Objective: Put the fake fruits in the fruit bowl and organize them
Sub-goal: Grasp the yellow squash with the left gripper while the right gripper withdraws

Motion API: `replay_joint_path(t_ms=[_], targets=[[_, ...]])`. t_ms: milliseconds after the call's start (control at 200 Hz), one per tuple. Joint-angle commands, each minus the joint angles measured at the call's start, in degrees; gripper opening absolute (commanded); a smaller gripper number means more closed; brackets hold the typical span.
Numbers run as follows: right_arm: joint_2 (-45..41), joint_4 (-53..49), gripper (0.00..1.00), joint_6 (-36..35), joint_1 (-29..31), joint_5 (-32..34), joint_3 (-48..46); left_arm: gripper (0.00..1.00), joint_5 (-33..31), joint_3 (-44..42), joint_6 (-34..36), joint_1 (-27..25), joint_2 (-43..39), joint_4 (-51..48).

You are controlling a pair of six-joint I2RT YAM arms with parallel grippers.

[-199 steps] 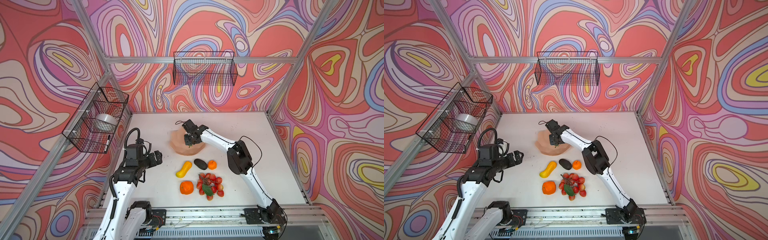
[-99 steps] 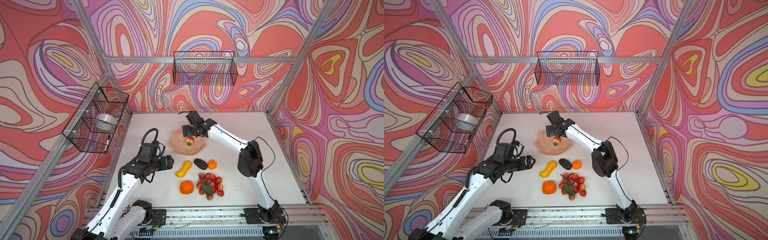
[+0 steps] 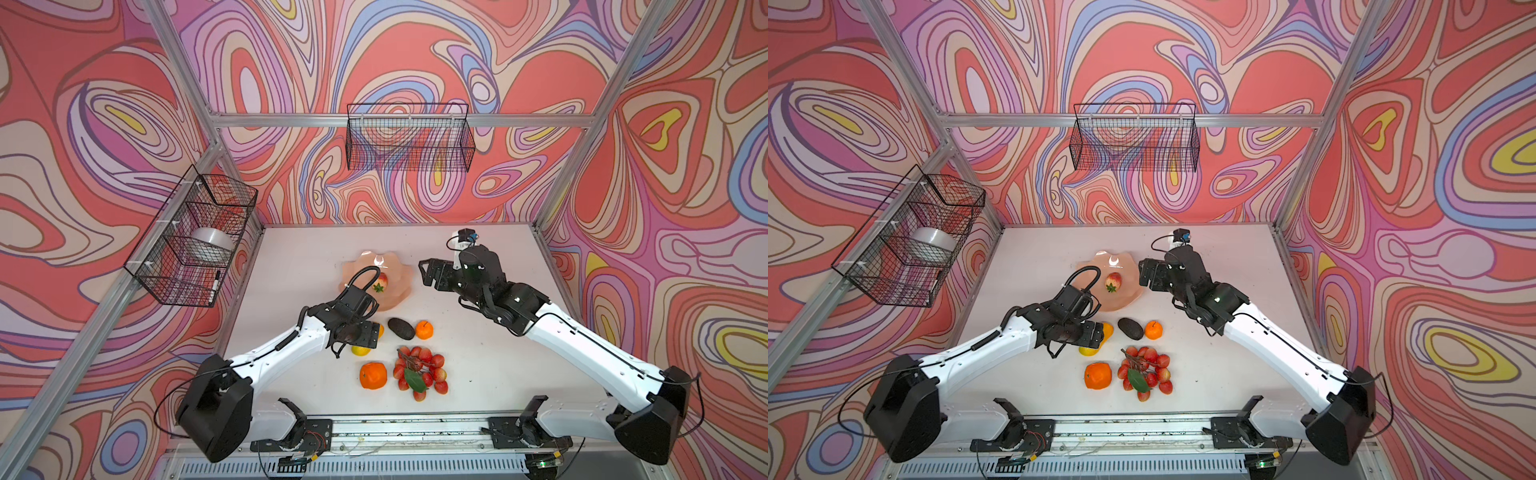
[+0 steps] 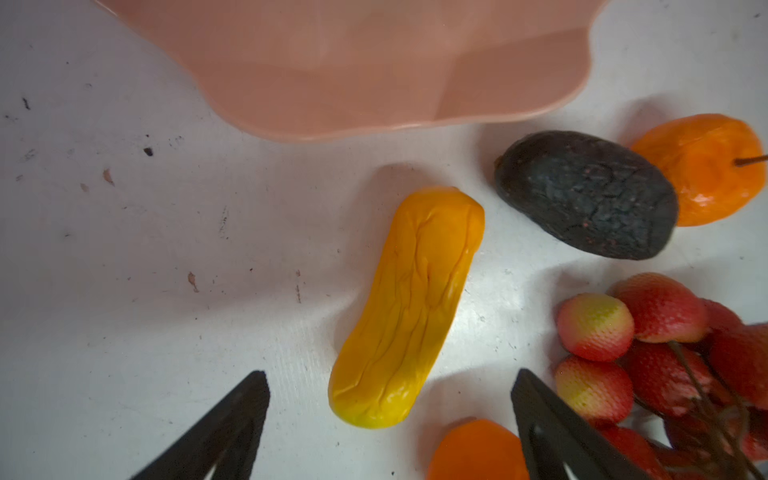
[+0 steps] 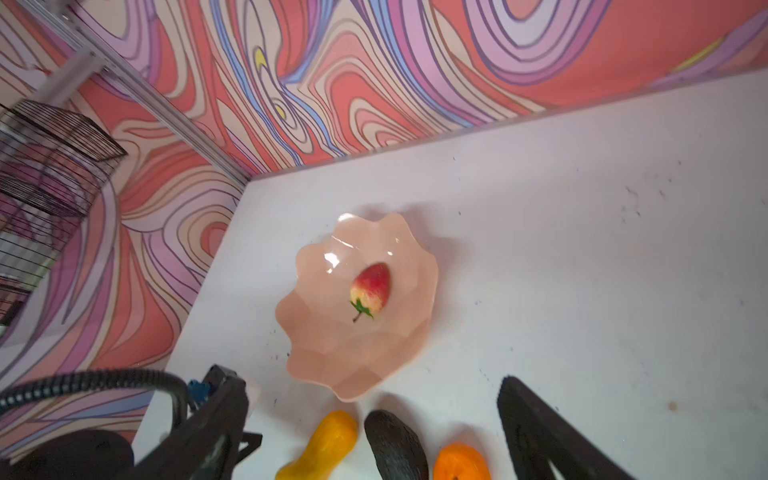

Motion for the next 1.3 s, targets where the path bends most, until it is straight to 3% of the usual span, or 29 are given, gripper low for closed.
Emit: replay_joint_path(t_ms=[0,130,195,340,521,666,776,906,1077,1297], targets=[[-3.9,-2.3,0.98,3.0,-0.2,2.8,-2.5,0.92,-3.3,1.3,0.0,-0.6,4.0,2.4],[-6.0,-2.8,0.98,3.1,-0.3,4.1,-3.4,0.9,-2.6,0.6,-0.2,-0.9,8.5,6.0],[-6.3,-2.8,0.98,3.1,-0.3,4.4,-3.4,0.82,-1.9,0.9,0.0,-0.9,10.5,7.0],[-6.8,-2.5,0.98,3.1,-0.3,4.8,-3.5,0.52,-0.8,1.3,-0.3,-1.0,11.2,6.6],[-7.8,-1.7,0.98,4.0,-0.3,6.1,-5.4,0.39,-3.9,1.3,-0.7,-1.2,4.8,-2.8],[-7.4,-1.5,0.98,3.7,-0.4,6.9,-5.6,0.37,-7.7,-0.7,-2.4,-1.1,-5.4,-10.3],[-6.0,-1.3,0.98,2.8,-0.4,6.7,-4.5,0.37,-10.5,2.9,-2.7,-1.2,-12.9,-16.7],[-3.5,-2.1,0.97,2.2,-0.6,6.5,-2.9,0.39,-13.1,7.9,1.4,-1.1,-17.6,-12.7],[-2.1,-3.8,0.96,3.2,-0.6,5.5,-3.3,0.4,-12.5,17.8,7.6,1.1,-5.4,-7.7],[-2.9,-6.0,0.94,5.3,-0.6,4.3,-6.2,0.36,-8.7,28.8,9.1,6.5,13.2,-2.9]])
